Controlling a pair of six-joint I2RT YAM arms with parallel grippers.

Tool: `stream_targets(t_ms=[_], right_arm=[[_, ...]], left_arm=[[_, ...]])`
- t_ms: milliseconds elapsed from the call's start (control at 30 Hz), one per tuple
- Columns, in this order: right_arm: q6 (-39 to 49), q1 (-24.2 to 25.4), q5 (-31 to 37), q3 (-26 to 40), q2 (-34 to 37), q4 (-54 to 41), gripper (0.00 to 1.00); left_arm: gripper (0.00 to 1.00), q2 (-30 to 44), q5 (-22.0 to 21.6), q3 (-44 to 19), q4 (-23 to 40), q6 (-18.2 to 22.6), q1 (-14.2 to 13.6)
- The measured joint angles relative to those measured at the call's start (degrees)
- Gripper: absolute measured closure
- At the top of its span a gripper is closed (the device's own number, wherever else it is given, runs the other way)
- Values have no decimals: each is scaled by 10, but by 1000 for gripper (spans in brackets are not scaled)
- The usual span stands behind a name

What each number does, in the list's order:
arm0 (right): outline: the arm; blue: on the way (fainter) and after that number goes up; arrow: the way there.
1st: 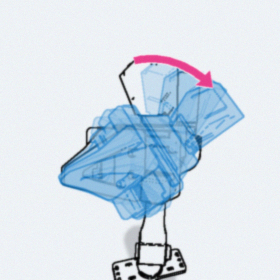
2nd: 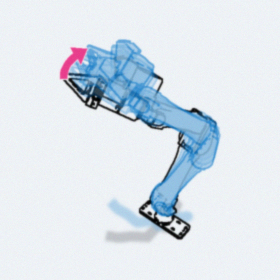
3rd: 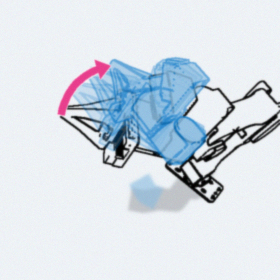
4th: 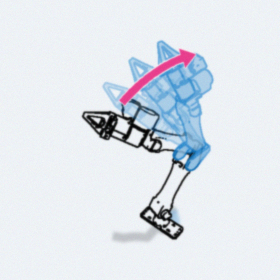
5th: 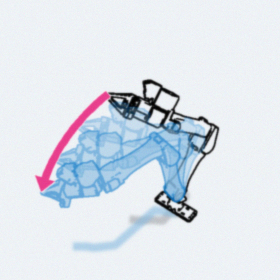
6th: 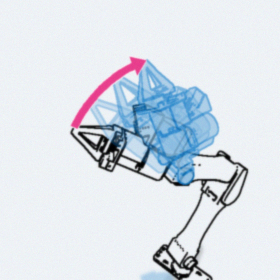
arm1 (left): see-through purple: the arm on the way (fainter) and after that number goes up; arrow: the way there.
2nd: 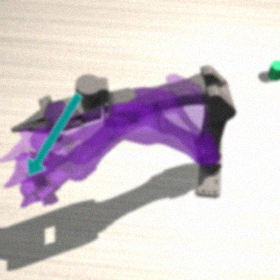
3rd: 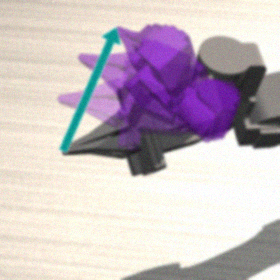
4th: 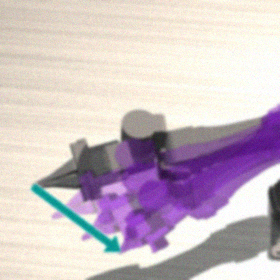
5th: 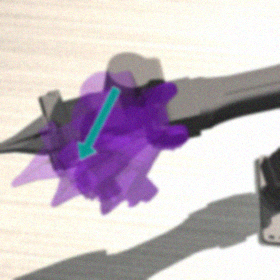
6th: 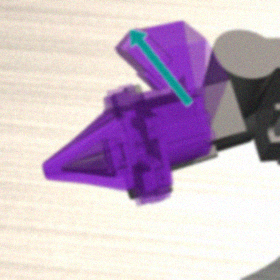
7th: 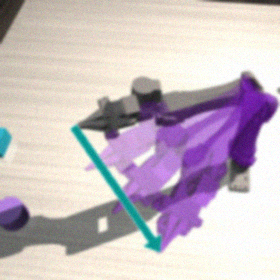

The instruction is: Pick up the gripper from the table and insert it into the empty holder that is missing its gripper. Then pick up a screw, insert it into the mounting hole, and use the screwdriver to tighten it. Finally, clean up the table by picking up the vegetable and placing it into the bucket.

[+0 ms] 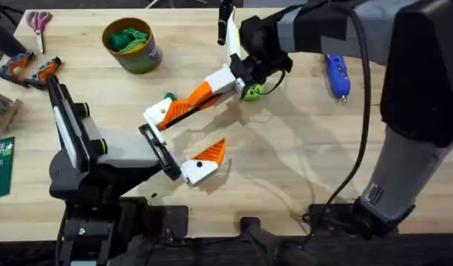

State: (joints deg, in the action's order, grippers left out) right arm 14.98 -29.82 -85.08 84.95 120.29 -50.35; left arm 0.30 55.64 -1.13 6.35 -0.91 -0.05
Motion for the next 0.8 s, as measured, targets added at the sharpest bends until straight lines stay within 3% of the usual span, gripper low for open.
stream_targets(t_ms=[333,533,800], right_arm=[[-1,0,0,0,0,2,990],[-9,-2,0,0,0,2,907],[-13,-36,-3,0,0,2,711]], left_arm=[[15,0,-1,0,0,0,0],[15,0,-2,0,0,0,0],[15,0,24,0,2,0,-6]])
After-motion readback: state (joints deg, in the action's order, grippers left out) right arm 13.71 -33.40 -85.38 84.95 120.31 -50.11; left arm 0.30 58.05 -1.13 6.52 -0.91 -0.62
